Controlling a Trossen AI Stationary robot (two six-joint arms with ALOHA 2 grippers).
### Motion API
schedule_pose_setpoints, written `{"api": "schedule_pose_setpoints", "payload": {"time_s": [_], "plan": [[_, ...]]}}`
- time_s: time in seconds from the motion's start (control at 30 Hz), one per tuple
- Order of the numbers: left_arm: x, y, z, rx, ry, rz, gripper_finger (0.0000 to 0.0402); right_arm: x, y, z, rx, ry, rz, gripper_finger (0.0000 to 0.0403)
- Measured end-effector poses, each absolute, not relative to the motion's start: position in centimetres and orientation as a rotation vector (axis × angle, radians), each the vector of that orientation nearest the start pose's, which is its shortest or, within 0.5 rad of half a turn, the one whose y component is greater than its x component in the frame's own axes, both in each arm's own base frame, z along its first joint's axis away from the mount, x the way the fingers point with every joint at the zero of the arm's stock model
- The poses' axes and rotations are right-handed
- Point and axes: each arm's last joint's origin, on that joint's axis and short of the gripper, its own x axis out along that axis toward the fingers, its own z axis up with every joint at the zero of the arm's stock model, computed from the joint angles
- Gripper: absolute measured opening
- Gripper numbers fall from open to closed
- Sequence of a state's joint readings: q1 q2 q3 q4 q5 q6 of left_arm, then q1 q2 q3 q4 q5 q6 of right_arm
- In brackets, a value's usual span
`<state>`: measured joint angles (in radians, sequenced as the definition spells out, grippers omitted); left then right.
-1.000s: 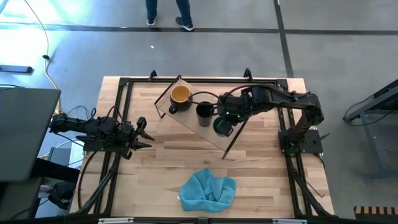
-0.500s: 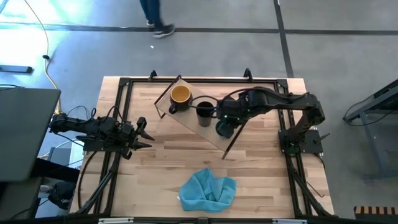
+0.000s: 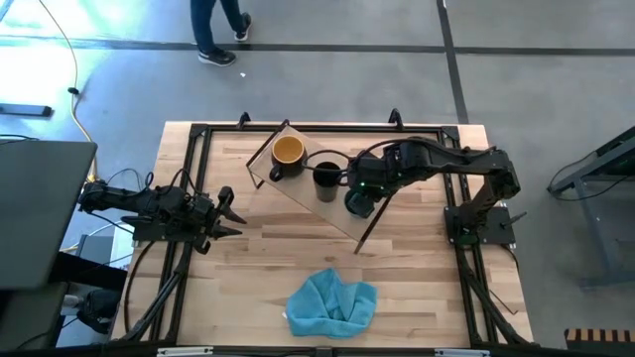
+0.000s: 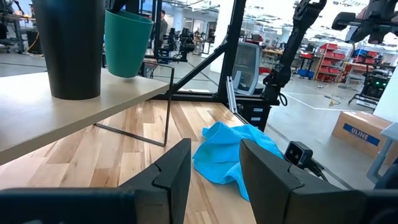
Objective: Stack small to large cups/mugs on shelf
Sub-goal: Put the green cup on the shelf
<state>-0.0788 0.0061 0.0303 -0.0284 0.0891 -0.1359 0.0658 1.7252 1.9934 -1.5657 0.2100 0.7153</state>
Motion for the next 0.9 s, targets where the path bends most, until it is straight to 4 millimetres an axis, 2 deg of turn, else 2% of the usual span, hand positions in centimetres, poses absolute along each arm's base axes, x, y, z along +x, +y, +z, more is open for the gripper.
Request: {"api": "schedule_pose_setpoints", "payload": {"time_s": [0.9], "plan": [[9.56, -1.01, 17.06, -0.136, 0.016, -0.167, 0.0124, 30.69, 1.34, 39.46, 0.395, 1.166, -0.574, 0.0]]}}
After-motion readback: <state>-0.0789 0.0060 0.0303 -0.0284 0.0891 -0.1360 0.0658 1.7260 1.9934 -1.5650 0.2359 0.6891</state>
